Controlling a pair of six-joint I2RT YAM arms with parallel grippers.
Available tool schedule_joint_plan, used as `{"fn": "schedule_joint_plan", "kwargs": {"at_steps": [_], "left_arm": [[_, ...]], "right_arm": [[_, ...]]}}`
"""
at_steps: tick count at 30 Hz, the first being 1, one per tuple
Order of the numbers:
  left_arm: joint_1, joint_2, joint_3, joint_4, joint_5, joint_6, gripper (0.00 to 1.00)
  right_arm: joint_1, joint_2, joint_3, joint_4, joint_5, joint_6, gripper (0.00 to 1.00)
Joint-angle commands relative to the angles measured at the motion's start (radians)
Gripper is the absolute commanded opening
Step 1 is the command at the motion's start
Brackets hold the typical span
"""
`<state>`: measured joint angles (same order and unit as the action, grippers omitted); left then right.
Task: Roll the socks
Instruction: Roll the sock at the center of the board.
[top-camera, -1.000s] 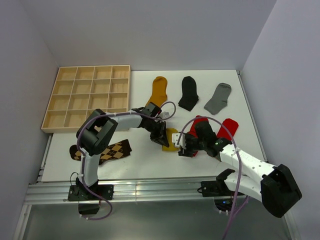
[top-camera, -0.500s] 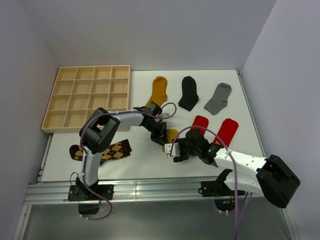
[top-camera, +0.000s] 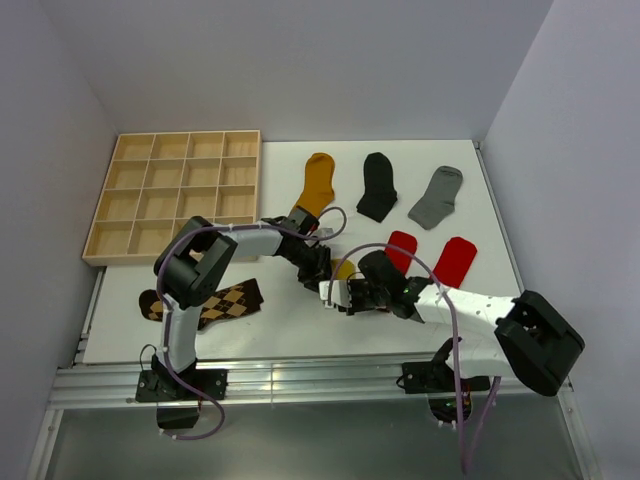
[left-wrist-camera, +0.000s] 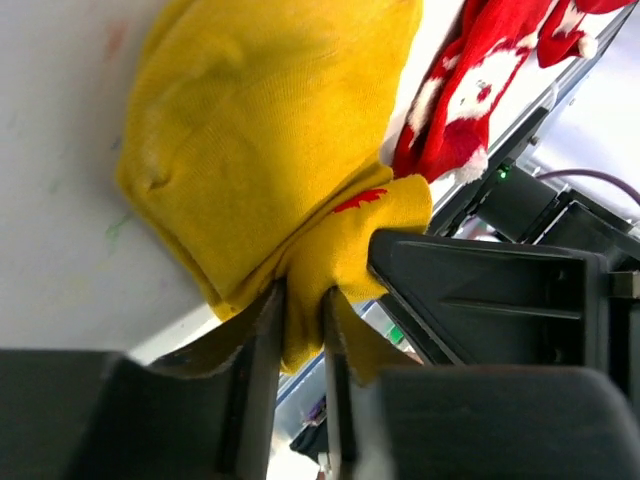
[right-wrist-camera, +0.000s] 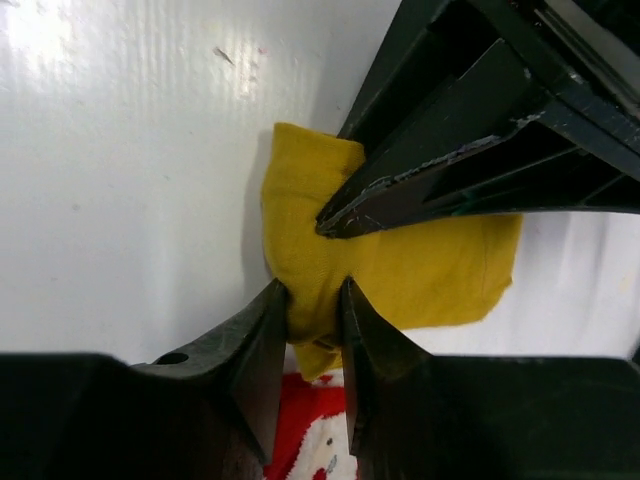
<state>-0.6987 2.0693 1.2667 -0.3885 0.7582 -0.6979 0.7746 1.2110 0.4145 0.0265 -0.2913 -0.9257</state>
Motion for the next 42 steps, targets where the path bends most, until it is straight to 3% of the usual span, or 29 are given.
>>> {"fn": "schedule_joint_plan", "kwargs": {"at_steps": [1, 6, 13, 17, 20, 24, 30, 35, 42], "left_arm": [[-0.005, -0.041, -0.095, 0.060, -0.137, -0.034, 0.30], [-0.005, -0.187, -0.214, 0.192, -0.247, -0.078, 0.46], [-0.008, -0.420, -0.461, 0.471, -0.456, -0.123, 0.49], [-0.060, -0.562, -0.536, 0.546, -0.705, -0.054, 0.49], [-0.175, -0.607, -0.521, 0.536, -0.916, 0.067, 0.50], [-0.384, -0.552, -0.463, 0.525, -1.204, 0.224, 0.50], [-0.560, -0.399, -0.400, 0.583, -1.424, 0.432, 0.56], [-0.599, -0.295, -0.371, 0.652, -1.545, 0.566, 0.58], [-0.602, -0.258, -0.365, 0.741, -1.577, 0.736, 0.59]], "right_arm": [[-0.050, 0.050, 0.127, -0.135, -0.130, 0.047, 0.28], [-0.168, 0.197, 0.341, -0.438, -0.296, 0.028, 0.24], [-0.299, 0.456, 0.625, -0.782, -0.419, -0.045, 0.22], [-0.330, 0.622, 0.748, -0.928, -0.430, -0.047, 0.23], [-0.348, 0.726, 0.848, -1.019, -0.434, -0.015, 0.22], [-0.363, 0.826, 0.955, -1.128, -0.436, 0.016, 0.23], [-0.388, 0.939, 1.067, -1.187, -0.407, 0.085, 0.23], [-0.396, 0.987, 1.103, -1.202, -0.385, 0.085, 0.23], [-0.409, 1.033, 1.138, -1.246, -0.333, 0.068, 0.23]]}}
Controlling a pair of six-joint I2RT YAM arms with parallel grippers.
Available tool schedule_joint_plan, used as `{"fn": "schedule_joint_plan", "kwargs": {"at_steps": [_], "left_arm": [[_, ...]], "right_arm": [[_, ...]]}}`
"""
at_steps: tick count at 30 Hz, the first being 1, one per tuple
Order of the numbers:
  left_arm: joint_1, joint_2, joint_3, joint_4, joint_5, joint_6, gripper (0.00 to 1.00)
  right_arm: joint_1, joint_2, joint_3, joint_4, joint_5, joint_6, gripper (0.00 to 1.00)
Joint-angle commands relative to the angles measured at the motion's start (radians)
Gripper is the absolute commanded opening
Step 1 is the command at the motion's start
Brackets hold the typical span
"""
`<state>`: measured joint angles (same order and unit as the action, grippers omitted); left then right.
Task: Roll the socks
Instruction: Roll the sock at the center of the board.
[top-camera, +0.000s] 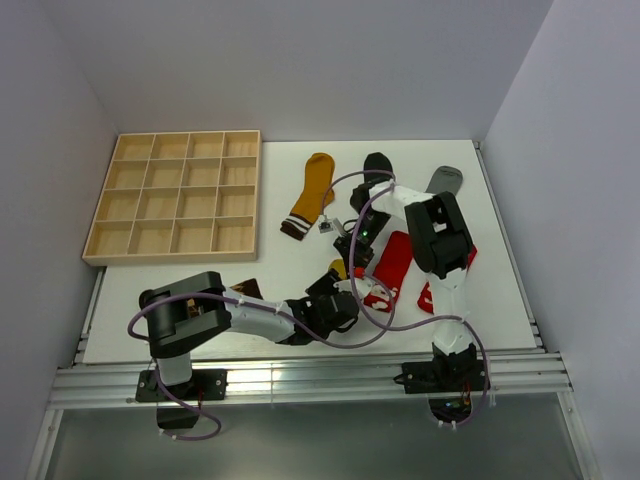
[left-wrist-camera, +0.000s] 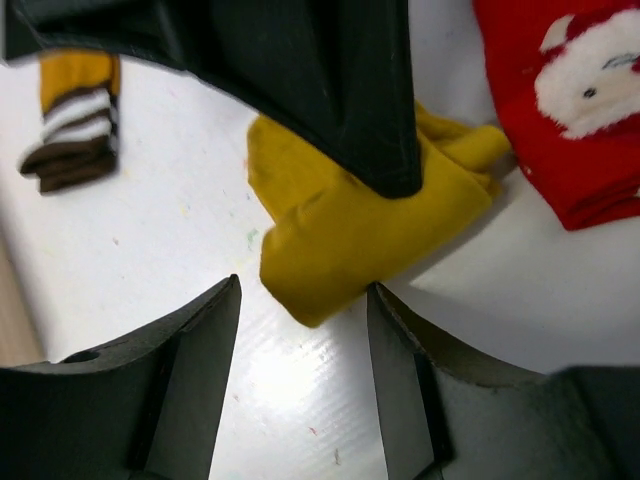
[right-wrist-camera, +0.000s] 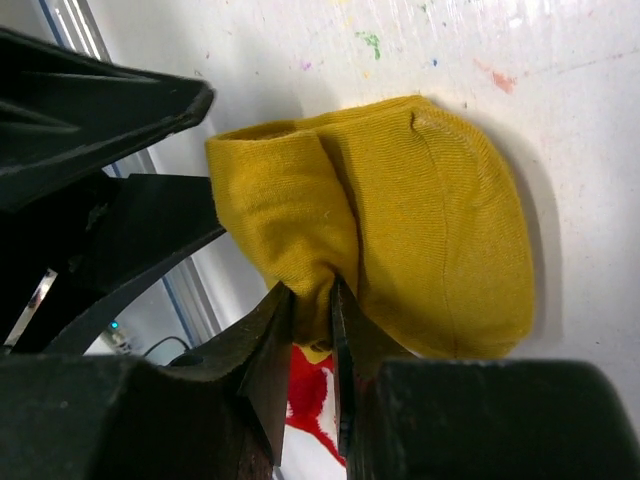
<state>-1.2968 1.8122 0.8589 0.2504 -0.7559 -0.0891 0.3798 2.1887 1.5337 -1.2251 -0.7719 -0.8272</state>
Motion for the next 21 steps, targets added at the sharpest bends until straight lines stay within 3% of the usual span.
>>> {"fn": "schedule_joint_plan", "kwargs": {"at_steps": [1, 8, 15, 18, 19, 21], "left_arm": [[-0.004, 0.001, 0.039, 0.111, -0.054, 0.159, 0.59], [-0.007, 0.015, 0.039, 0.112, 0.076, 0.245, 0.57], [0.008, 0.025, 0.095, -0.016, 0.285, 0.224, 0.55], [0.034, 0.015, 0.112, -0.068, 0.365, 0.172, 0.46], [0.043, 0.010, 0.114, -0.080, 0.395, 0.161, 0.37], [0.062, 0.003, 0.121, -0.103, 0.434, 0.137, 0.34]], "right_arm": [[-0.016, 0.065, 0.026, 0.006, 0.149, -0.032, 0.23], [-0.022, 0.094, 0.062, -0.020, 0.160, -0.035, 0.23], [-0.035, 0.114, 0.117, -0.037, 0.171, -0.013, 0.26], [-0.038, 0.112, 0.128, -0.042, 0.158, -0.013, 0.28], [-0.038, 0.109, 0.126, -0.037, 0.157, -0.013, 0.29], [-0.039, 0.103, 0.117, -0.030, 0.157, -0.016, 0.32]]}}
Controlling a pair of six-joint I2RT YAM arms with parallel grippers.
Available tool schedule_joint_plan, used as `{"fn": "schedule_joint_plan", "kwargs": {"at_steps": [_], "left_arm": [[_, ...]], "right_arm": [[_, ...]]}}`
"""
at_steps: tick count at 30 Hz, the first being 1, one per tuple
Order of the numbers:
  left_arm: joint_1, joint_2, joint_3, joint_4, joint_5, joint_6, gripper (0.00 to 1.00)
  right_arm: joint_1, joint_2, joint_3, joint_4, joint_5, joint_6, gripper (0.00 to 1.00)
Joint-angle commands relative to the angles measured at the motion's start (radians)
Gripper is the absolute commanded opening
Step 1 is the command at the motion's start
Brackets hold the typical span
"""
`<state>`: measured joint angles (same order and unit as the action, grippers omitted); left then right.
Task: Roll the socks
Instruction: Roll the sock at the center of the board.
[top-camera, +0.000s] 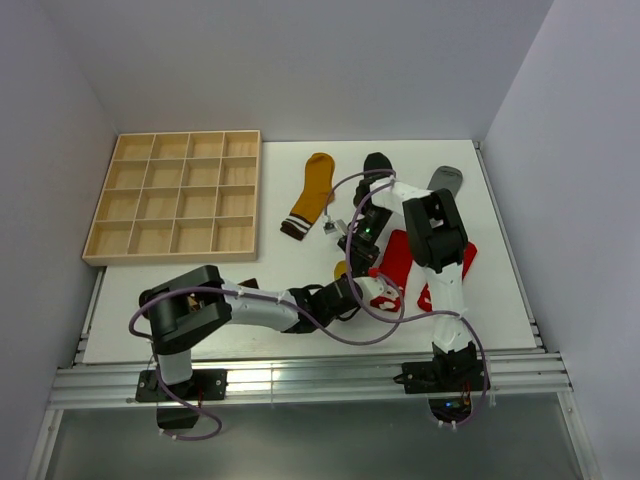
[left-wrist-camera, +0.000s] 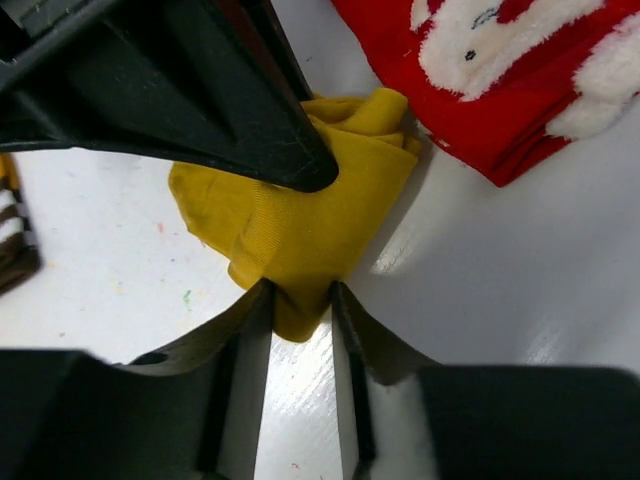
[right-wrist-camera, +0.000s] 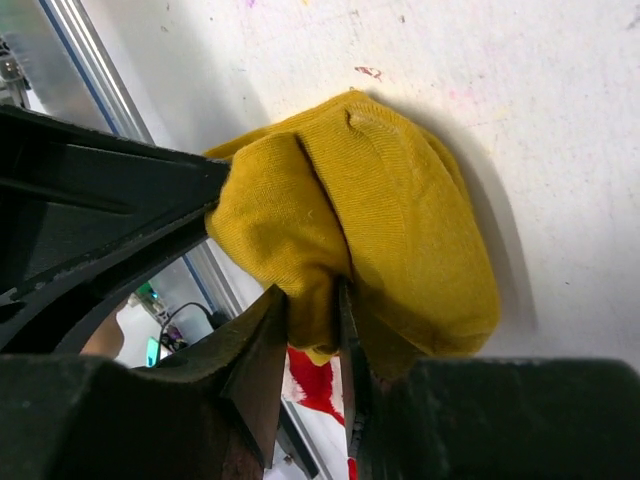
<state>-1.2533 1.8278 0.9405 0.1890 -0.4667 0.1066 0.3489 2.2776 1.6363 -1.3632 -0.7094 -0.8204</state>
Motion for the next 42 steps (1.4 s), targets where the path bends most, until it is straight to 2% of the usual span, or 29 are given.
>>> {"fn": "schedule_joint_plan", "kwargs": {"at_steps": [1, 4, 9, 15, 27, 36, 42], "left_arm": [[0.025, -0.009, 0.046, -0.068, 0.161, -0.062, 0.30], [0.037, 0.019, 0.078, -0.104, 0.226, -0.076, 0.22], [0.057, 0.047, 0.113, -0.172, 0.357, -0.138, 0.11], [0.118, 0.074, 0.182, -0.279, 0.589, -0.241, 0.07], [0.247, 0.097, 0.175, -0.307, 0.844, -0.416, 0.05], [0.359, 0.131, 0.239, -0.453, 1.074, -0.508, 0.04], [0.428, 0.177, 0.343, -0.600, 1.155, -0.525, 0.03]], "right_arm": [[-0.008, 0.016, 0.014, 0.111, 0.096, -0.022, 0.32], [-0.007, 0.025, 0.023, 0.107, 0.091, -0.023, 0.33], [-0.013, -0.012, -0.004, 0.141, 0.082, -0.005, 0.42], [-0.057, -0.133, -0.075, 0.277, 0.021, 0.055, 0.51], [-0.251, -0.309, -0.202, 0.559, -0.117, 0.237, 0.53], [-0.301, -0.509, -0.437, 0.706, -0.156, 0.109, 0.53], [-0.303, -0.693, -0.644, 0.852, -0.156, 0.000, 0.54]]}}
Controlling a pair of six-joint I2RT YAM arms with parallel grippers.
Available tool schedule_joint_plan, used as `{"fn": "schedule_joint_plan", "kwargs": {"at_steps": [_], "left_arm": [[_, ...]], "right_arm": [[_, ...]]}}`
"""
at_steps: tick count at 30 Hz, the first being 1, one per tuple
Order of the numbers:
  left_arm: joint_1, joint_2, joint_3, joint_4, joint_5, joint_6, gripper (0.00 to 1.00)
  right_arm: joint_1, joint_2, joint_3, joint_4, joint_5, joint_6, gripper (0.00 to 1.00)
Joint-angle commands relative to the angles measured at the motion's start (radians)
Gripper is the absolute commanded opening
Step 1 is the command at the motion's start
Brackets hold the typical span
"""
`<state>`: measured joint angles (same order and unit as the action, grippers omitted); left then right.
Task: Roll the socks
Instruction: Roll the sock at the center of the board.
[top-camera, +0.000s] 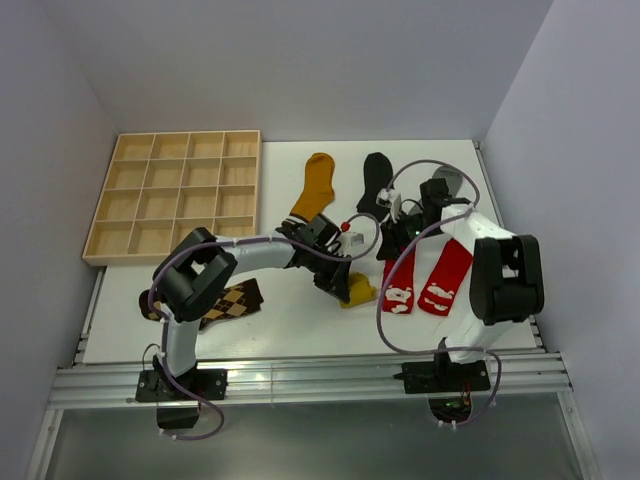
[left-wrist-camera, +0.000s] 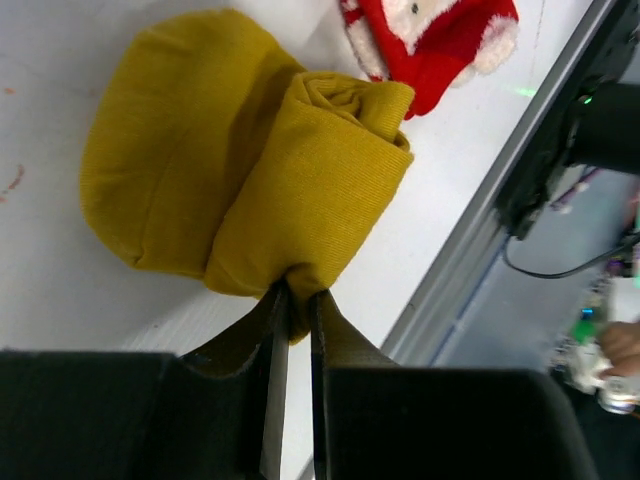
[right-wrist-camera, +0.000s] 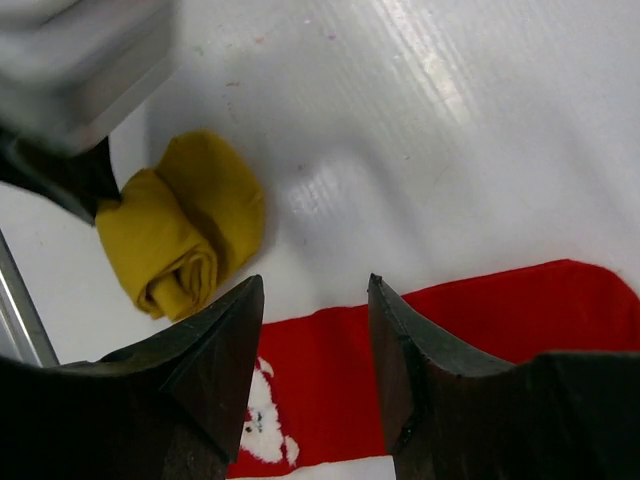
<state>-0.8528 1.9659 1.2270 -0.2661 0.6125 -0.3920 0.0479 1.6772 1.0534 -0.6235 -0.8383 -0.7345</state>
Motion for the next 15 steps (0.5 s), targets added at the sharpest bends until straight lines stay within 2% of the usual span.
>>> {"fn": "schedule_joint_plan", "kwargs": {"at_steps": [1, 5, 8, 13, 15], "left_arm": [[0.043, 0.048, 0.087, -0.192, 0.095, -0.024, 0.03], [0.072, 0.102, 0.153, -0.283, 0.114, -0.018, 0.03], [0.086, 0.145, 0.210, -0.344, 0.112, -0.016, 0.04], [0.100, 0.205, 0.285, -0.392, 0.102, -0.031, 0.04], [0.104, 0.223, 0.299, -0.407, 0.099, -0.044, 0.04]], "right_arm": [[-0.002, -0.118, -0.085, 0.126, -0.031, -0.112, 0.54], [0.001, -0.282, -0.231, 0.168, -0.064, -0.239, 0.57], [0.009, -0.352, -0.279, 0.145, -0.073, -0.322, 0.61], [0.062, -0.372, -0.276, 0.024, -0.026, -0.451, 0.63], [0.102, -0.395, -0.303, 0.033, 0.007, -0.483, 0.64]]}}
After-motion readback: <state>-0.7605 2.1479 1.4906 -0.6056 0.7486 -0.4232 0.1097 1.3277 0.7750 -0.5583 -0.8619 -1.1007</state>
